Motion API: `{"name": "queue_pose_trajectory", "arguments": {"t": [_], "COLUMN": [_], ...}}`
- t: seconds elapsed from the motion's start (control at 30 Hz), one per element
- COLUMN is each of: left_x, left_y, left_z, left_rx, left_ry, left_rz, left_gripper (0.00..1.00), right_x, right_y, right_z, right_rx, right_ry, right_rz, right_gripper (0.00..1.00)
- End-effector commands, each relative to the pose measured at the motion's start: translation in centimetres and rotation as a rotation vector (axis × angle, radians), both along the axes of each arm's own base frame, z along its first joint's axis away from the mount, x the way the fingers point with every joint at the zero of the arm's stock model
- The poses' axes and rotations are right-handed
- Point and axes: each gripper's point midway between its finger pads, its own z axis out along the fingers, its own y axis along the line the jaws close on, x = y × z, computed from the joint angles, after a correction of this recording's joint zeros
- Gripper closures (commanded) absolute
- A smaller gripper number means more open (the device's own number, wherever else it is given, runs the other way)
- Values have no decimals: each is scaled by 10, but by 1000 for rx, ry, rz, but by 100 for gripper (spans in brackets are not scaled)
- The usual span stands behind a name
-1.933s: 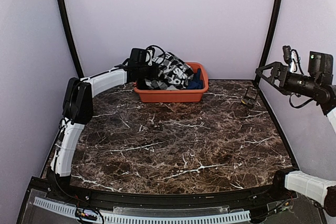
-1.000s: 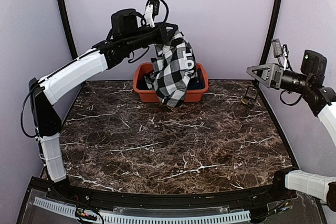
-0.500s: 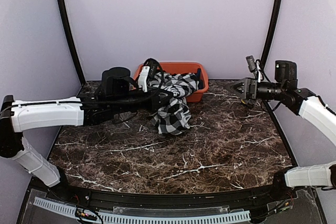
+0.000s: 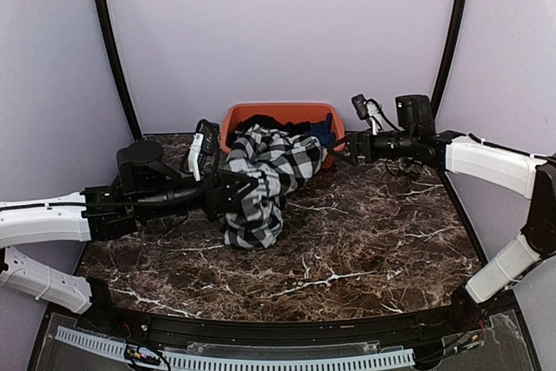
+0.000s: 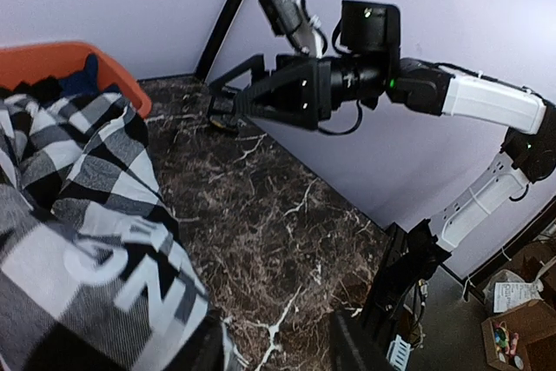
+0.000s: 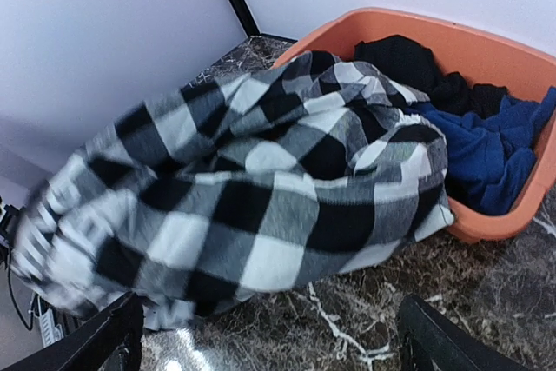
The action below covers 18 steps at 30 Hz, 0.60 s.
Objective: Pin the brooch onto the clothing
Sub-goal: Place the crumpled clothing at the center of the board.
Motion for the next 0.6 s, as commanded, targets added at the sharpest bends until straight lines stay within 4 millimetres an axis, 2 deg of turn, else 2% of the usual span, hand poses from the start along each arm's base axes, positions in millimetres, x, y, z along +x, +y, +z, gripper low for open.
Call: {"name": "queue_pose_trajectory", "arguments": {"t": [0.0, 0.03, 0.17, 0.27, 0.3, 0.37, 0.47, 0.57], "left_x": [-1, 3, 14, 27, 34, 44, 59, 73], "left_y": [15, 23, 58, 93, 110, 126, 136, 132], "left_z": [-25, -22, -22, -32, -41, -54, -82, -104], "left_rx": [34, 35, 64, 97, 130, 177, 236, 254], "left_ry": [41, 28, -10, 0, 14, 32, 86, 141], "left_rz": [52, 101, 258, 444, 537, 628, 690, 695], "left_gripper": [36, 25, 4, 1, 1, 1, 1, 1], "right_x": [27, 32, 47, 55, 57, 63, 79, 90], "right_y": [19, 22, 30, 37, 39, 45, 42, 36], "right_z": [19, 16, -1, -12, -16, -25, -42, -56], "right_rx": [-2, -10, -40, -72, -87, -130, -192, -211], "right_ry": [-110, -109, -87, -64, -58, -54, -13, 57], "right_rz": [-10, -16, -35, -44, -47, -68, -160, -254], "right_gripper": [1, 1, 1, 1, 1, 2, 1, 1]}}
